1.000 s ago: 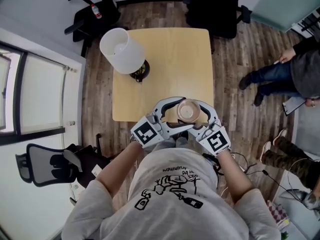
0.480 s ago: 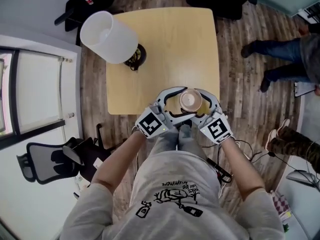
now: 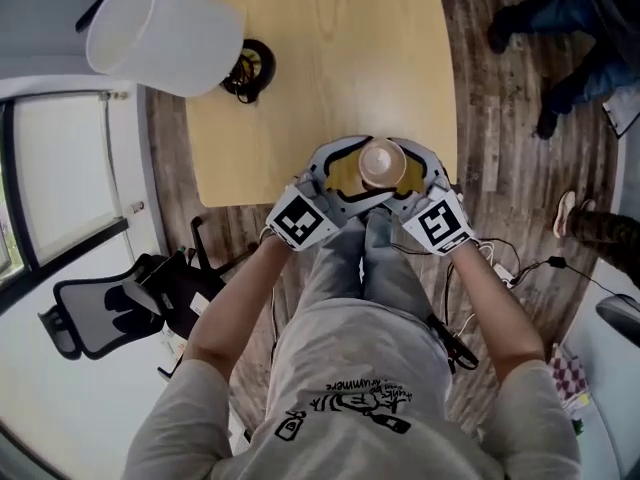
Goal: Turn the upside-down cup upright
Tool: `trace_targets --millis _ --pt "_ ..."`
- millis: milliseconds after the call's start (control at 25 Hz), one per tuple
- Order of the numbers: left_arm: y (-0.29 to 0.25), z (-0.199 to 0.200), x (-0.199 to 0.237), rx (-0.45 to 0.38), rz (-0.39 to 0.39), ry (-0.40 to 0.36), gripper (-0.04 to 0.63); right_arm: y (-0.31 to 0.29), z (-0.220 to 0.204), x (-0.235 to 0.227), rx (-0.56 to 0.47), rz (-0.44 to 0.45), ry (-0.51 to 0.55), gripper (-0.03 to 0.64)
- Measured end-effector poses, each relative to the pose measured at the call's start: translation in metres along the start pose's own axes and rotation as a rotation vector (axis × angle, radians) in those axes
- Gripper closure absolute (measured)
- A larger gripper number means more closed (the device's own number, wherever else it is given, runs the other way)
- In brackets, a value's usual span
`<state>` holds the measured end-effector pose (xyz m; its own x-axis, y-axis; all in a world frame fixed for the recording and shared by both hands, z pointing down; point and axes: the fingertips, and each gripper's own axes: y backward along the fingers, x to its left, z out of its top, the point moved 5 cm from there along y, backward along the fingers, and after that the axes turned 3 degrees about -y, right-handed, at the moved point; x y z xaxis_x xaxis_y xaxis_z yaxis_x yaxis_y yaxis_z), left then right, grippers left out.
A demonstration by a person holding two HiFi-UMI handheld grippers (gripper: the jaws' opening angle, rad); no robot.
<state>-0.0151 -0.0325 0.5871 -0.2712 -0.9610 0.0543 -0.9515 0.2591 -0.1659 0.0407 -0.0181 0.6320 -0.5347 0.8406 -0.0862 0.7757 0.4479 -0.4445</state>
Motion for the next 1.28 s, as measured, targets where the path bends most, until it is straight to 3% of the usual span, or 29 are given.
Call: trace_targets --millis 440,1280 --pt "-0.012 -0.041 0.006 0.029 -0.001 -0.033 0.233 -0.019 -0.037 -0.010 0.029 -0.017 0.017 0.281" --pt "-0.015 -0.056 0.002 0.042 -0.009 -0.078 0.233 -0.023 -0.049 -0.011 0.035 -0.036 0.057 0.281"
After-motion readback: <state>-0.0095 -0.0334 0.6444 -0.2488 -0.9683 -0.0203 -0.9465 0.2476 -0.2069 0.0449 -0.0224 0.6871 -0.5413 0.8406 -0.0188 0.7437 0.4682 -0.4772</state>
